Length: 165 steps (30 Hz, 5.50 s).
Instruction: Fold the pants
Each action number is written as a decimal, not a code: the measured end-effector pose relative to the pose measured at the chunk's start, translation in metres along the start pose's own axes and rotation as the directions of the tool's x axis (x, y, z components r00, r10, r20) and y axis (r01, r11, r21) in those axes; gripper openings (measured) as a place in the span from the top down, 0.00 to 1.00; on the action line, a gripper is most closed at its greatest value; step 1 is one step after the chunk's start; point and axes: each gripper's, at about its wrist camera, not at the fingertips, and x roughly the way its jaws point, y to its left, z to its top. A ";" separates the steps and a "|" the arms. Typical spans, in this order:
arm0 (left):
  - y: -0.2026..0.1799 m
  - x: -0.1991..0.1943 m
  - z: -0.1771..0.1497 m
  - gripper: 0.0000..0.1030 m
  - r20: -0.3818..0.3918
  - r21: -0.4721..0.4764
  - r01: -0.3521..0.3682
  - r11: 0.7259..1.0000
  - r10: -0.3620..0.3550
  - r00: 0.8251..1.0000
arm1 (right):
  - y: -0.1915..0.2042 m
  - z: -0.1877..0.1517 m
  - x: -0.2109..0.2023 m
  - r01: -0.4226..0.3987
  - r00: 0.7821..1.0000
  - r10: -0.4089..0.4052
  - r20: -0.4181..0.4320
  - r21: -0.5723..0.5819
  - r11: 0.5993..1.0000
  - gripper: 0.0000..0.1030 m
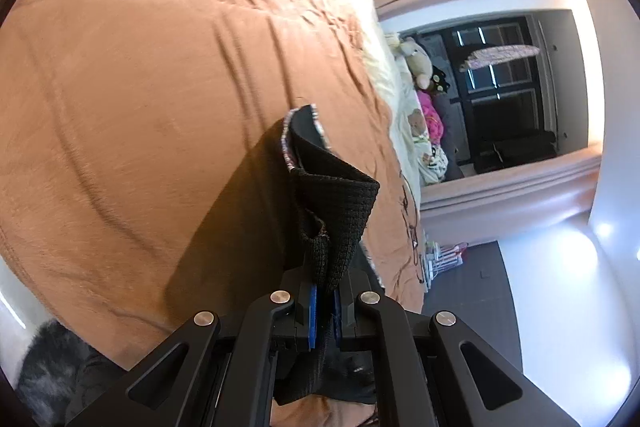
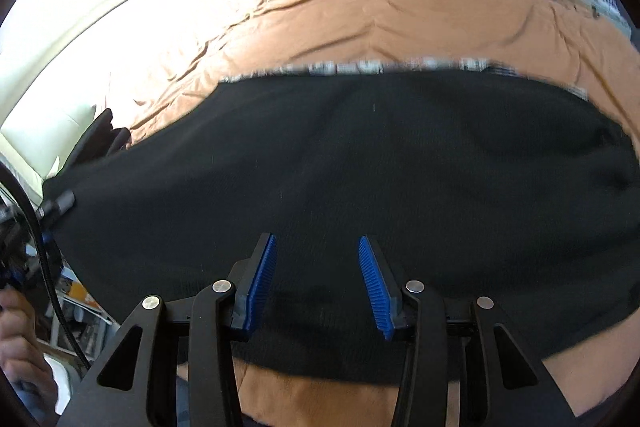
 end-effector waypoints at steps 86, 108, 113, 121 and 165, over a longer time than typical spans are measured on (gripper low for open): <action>-0.148 0.162 -0.166 0.19 -0.341 0.461 -0.016 0.887 0.194 0.920 | -0.217 -0.086 -0.208 -0.149 0.970 0.091 0.224 0.260 0.954 0.40; -0.041 0.110 -0.072 0.09 -0.224 0.329 -0.176 0.928 0.258 0.940 | -0.154 -0.067 -0.162 -0.105 0.986 0.081 0.149 0.160 0.982 0.23; -0.022 0.113 -0.060 0.11 -0.239 0.286 -0.180 0.941 0.252 0.938 | -0.149 -0.067 -0.154 -0.074 0.990 0.055 0.129 0.144 0.987 0.37; -0.002 0.130 -0.050 0.15 -0.299 0.216 -0.135 0.967 0.198 0.934 | -0.154 -0.067 -0.141 -0.015 0.997 0.002 0.074 0.175 0.985 0.86; -0.080 0.212 -0.047 0.89 -0.292 0.585 -0.103 0.804 0.327 0.899 | -0.181 -0.075 -0.159 -0.045 0.993 0.023 0.118 0.182 0.982 0.75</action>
